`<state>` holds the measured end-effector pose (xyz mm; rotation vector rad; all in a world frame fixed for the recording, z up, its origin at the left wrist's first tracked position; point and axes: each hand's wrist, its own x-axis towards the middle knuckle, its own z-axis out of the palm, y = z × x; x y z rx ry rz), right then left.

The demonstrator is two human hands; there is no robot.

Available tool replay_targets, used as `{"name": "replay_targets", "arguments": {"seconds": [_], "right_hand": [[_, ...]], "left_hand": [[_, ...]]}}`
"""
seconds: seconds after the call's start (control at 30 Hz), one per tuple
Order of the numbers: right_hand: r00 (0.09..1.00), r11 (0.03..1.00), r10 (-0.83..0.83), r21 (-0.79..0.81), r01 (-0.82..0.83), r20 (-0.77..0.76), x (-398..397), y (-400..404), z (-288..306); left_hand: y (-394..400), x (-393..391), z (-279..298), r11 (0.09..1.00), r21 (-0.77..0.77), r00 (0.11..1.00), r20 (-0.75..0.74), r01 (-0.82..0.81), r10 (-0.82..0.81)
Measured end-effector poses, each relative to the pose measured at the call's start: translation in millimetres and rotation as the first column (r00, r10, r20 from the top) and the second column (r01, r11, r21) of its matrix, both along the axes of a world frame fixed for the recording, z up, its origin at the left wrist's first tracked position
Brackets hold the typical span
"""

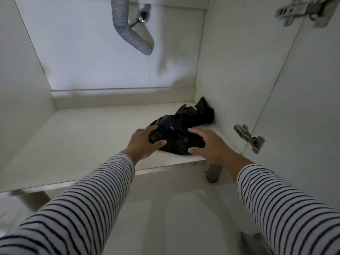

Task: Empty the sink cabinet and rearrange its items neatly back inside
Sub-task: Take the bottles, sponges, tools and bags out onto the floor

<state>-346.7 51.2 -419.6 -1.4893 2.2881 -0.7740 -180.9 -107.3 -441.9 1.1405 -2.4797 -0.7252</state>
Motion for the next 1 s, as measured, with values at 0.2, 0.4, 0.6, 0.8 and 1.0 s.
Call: {"name": "replay_targets", "arguments": {"seconds": [0.2, 0.4, 0.6, 0.8, 1.0], "right_hand": [[0.997, 1.000, 0.010, -0.001, -0.010, 0.076, -19.4, -76.6, -26.3], [0.991, 0.996, 0.026, 0.079, -0.037, 0.129, -29.5, -116.8, -46.8], [0.984, 0.998, 0.046, 0.025, -0.051, 0.174, -33.1, -108.5, -64.9], [0.983, 0.997, 0.030, -0.081, -0.015, 0.180, -20.9, -69.9, -58.1], [0.976, 0.988, 0.034, -0.154, 0.000, 0.214, 7.7, 12.2, -31.5]], "left_hand": [[-66.7, -28.1, -39.3, 0.990, 0.110, 0.996, -0.032, 0.092, -0.089], [-86.4, -57.5, -63.1, 0.991, -0.041, 0.976, 0.183, 0.130, -0.121], [-82.3, -57.1, -64.1, 0.985, -0.028, 0.976, 0.145, 0.170, -0.164], [-35.8, -38.5, -56.0, 0.975, 0.093, 0.970, -0.156, 0.201, -0.185], [56.9, -14.1, -23.8, 0.989, 0.068, 0.972, -0.205, 0.128, -0.112]]}}
